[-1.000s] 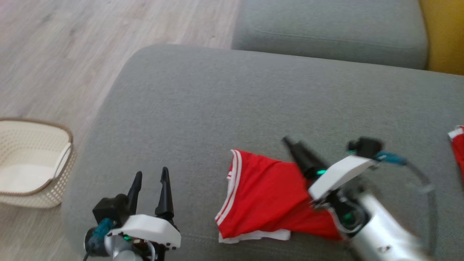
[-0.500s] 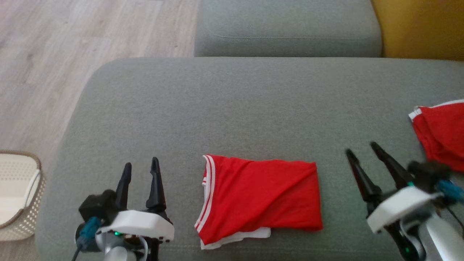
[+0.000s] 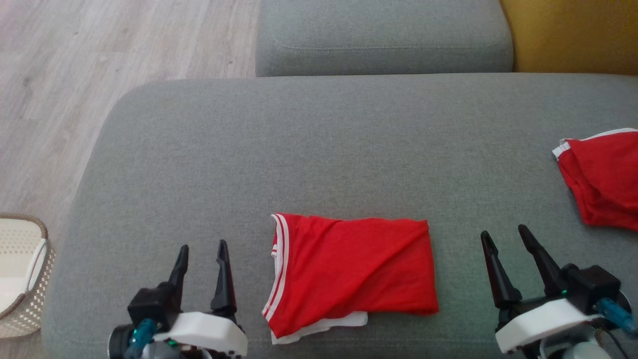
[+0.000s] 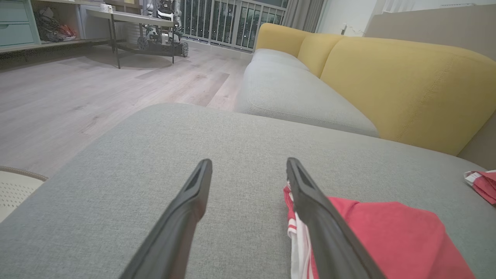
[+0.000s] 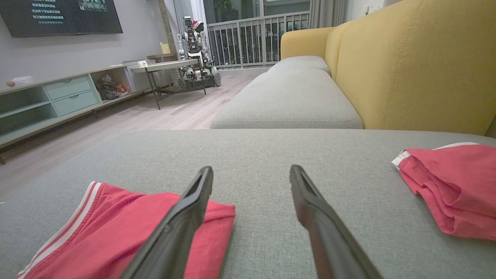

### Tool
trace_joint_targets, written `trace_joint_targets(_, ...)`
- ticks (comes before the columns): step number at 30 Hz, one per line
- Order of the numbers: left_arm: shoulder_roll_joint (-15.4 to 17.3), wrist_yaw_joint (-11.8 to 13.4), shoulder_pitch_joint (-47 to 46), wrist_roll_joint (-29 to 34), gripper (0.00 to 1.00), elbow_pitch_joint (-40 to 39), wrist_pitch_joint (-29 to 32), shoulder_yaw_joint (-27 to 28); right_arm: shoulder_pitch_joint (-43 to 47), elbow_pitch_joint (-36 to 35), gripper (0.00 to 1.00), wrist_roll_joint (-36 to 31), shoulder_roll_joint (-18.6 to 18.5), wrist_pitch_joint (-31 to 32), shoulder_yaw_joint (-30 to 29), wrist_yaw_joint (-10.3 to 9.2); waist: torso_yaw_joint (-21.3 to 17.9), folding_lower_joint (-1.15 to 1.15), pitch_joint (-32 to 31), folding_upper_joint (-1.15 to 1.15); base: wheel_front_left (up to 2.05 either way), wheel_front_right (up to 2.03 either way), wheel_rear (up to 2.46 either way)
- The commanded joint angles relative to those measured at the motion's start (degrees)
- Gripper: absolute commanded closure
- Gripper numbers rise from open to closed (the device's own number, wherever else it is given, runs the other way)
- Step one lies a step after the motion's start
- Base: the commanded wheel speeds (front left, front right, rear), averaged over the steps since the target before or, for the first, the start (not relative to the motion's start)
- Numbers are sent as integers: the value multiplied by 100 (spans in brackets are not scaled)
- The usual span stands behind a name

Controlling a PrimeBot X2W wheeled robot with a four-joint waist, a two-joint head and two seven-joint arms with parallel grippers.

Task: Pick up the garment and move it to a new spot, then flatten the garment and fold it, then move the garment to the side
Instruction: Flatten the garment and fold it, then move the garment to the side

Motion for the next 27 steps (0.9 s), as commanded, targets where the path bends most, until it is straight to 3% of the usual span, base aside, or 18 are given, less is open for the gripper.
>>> trace_joint_targets(1, -6, -15, -236, 1, 0, -222, -70, 125, -113, -197, 0, -42, -57, -45, 60, -1, 9, 0, 0, 0, 0, 0, 0)
trace_joint_targets(9, -6, -75, -309, 12, 0, -198, -70, 50, -138, -169, 0, -57, 24, 44, -22, -1, 84, 0, 32, 0, 0, 0, 0)
trace_joint_targets(16, -6, -48, -406, 9, 0, -186, -70, -73, -191, -15, 0, 414, 193, 538, 233, -1, 210, 0, 288, 0, 0, 0, 0)
trace_joint_targets(27, -6, 75, -704, -18, 0, -119, -70, -371, -615, 744, 0, 890, 359, 1128, 340, -1, 495, 0, 736, 0, 0, 0, 0)
